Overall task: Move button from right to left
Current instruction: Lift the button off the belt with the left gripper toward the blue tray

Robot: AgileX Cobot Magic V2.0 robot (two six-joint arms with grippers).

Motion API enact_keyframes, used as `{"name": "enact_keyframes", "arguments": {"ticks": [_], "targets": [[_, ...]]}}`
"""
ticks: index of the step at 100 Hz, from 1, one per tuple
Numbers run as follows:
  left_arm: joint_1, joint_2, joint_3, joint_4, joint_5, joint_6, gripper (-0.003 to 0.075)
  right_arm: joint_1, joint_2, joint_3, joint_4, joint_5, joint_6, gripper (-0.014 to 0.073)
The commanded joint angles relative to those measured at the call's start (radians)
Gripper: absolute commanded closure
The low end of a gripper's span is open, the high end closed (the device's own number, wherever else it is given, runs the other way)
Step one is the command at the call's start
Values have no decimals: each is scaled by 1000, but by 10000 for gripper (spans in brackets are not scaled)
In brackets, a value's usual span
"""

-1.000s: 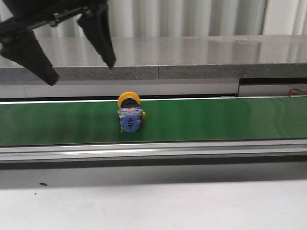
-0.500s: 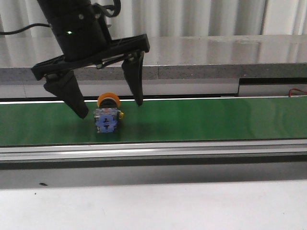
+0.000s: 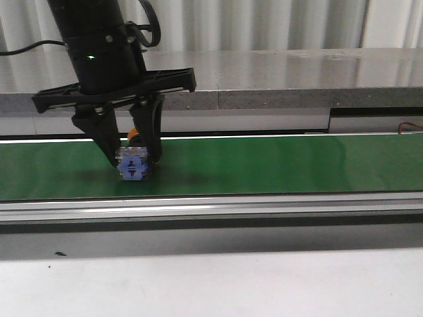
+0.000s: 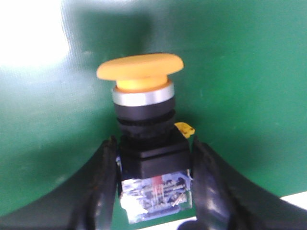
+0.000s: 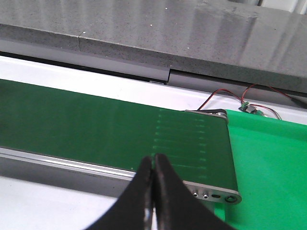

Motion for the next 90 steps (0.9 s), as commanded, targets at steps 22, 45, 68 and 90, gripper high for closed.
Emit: {"name": "enact_keyframes", "arguments": {"ticks": [22,45,68,90], "targets": [[69,-66,-175,42,96,-7,741,0,10,-24,2,-71,-6,652],[192,-66,-254,158,213,87,741,0,10,-24,2,-71,-6,652],[324,-66,-254,302,213,215,741,0,10,-24,2,-71,-6,652],[466,-66,-254,373,213,315,741,0,10,-24,2,-71,-6,652]]}}
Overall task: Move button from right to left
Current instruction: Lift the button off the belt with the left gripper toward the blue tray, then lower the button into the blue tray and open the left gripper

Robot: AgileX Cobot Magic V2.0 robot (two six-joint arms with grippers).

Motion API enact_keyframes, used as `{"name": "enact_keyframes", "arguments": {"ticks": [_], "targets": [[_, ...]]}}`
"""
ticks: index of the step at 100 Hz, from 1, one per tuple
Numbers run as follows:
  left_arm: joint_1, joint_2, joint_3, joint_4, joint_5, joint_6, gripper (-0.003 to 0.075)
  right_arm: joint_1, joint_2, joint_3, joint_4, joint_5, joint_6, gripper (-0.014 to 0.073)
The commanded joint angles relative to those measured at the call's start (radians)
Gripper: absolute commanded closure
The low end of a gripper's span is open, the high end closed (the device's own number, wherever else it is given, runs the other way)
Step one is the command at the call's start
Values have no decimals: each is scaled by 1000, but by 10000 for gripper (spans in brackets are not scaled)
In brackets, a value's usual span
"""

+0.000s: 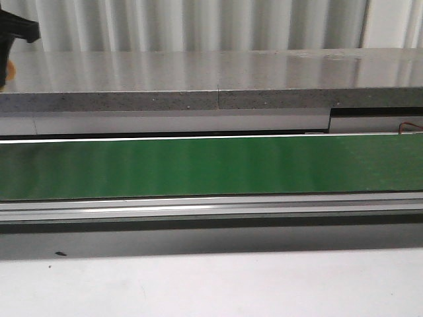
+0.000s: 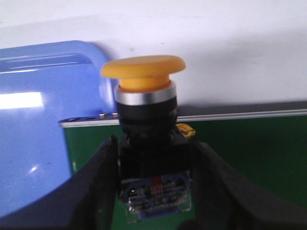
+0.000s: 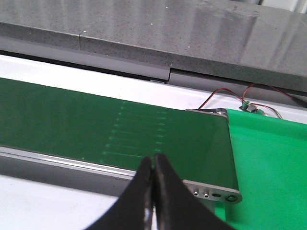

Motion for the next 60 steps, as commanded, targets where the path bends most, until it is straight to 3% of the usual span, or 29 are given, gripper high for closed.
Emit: {"name": "enact_keyframes", "arguments": {"ticks": [1,31,60], "targets": [[54,-59,-32,44,36,18,741,0,10,-24,0,-73,-6,652],[266,-57,-11,44,34,22,741,0,10,-24,0,-73,-6,652],[402,-53,128,36,-19,185,741,0,10,-24,0,-73,-6,652]]}}
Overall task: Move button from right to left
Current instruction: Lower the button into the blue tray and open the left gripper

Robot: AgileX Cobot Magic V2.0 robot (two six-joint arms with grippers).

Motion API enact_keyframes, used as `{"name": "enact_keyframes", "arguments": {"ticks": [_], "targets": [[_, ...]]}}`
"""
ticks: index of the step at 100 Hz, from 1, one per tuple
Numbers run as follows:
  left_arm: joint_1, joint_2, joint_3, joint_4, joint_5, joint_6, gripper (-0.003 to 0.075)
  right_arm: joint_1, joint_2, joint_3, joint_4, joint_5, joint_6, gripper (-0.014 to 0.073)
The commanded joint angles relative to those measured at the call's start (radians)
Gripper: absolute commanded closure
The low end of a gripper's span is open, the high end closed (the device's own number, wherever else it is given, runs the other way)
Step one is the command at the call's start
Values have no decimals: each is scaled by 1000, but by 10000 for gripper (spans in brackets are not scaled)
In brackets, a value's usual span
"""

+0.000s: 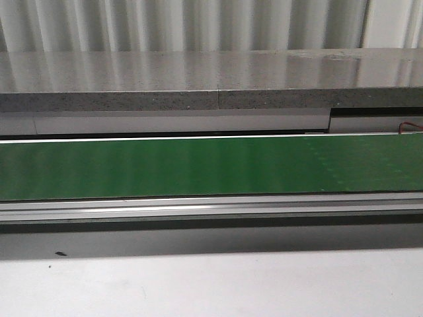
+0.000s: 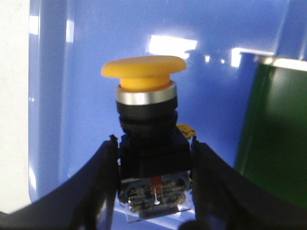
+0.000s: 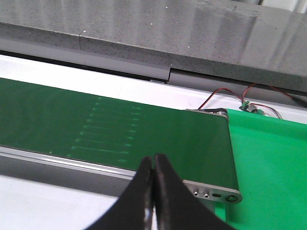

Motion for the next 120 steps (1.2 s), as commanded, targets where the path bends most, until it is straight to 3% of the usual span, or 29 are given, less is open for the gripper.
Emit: {"name": "enact_keyframes", "arguments": {"ticks": [1,37,57,66,83,90,110,120], "targets": [[26,-53,20,11,-22,57,741,0,10,-24,0,-73,-6,652],[85,-48,194,-77,-259,75,740,0,10,-24,0,-73,-6,652],[85,15,203,-78,-253,119,724,0,10,-24,0,-73,-6,652],[85,36,203,-81,-250,121,633,0,10,-24,0,-73,-6,652],[85,45,200,-67,-250,121,298,0,10,-24,0,-73,-6,652],[85,45,198,-56,-250,121,199,0,10,-24,0,-73,-6,652],[85,38,196,-43,-250,121,179,0,10,-24,0,-73,-6,652],[85,8,196,-54,-269,113,239,0,10,-24,0,-73,-6,652]]}}
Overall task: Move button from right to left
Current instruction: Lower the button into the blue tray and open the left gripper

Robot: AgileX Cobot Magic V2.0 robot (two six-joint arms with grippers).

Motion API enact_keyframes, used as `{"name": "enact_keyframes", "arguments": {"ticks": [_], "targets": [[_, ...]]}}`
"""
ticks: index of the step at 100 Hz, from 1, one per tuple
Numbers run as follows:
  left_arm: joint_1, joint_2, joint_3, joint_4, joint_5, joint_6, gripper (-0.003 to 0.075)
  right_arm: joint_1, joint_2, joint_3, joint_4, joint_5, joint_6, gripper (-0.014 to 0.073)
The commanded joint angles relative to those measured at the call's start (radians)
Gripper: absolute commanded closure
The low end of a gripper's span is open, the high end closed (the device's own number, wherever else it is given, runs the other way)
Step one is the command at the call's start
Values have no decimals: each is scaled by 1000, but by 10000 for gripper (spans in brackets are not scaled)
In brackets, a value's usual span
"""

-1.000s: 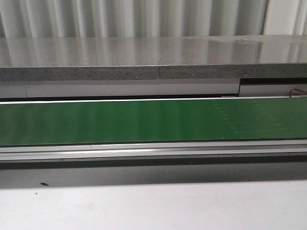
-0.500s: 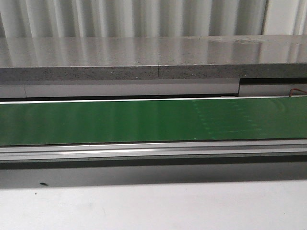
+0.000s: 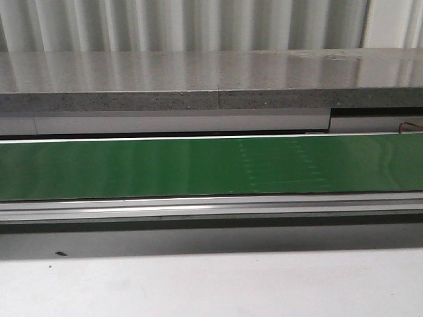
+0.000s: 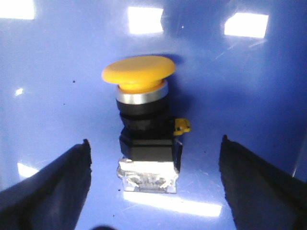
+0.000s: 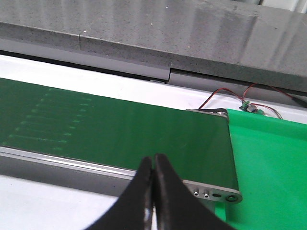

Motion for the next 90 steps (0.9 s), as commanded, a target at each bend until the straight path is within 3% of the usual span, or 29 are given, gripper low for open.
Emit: {"name": "enact_keyframes", "arguments": {"ticks": [1,7,19,26,53,90], "targets": [[2,-90,-28,1,-26,-7,255,0,10,-24,0,-75,-6,652],[0,-121,-28,-3,-47,-38,348,0,10,-24,0,-75,-6,652],[-10,-193,-28,-10,-63,-140,628,0,10,-24,0,-75,-6,652],[-18,-235,-28,-46,-58,-140,743,0,10,-24,0,-75,-6,652],[-99,-385,-28,-224,-72,-140,741,0,10,-24,0,-75,-6,652],[-292,-584,65,-239,-200,-140,741,0,10,-24,0,-75,-6,652]]}}
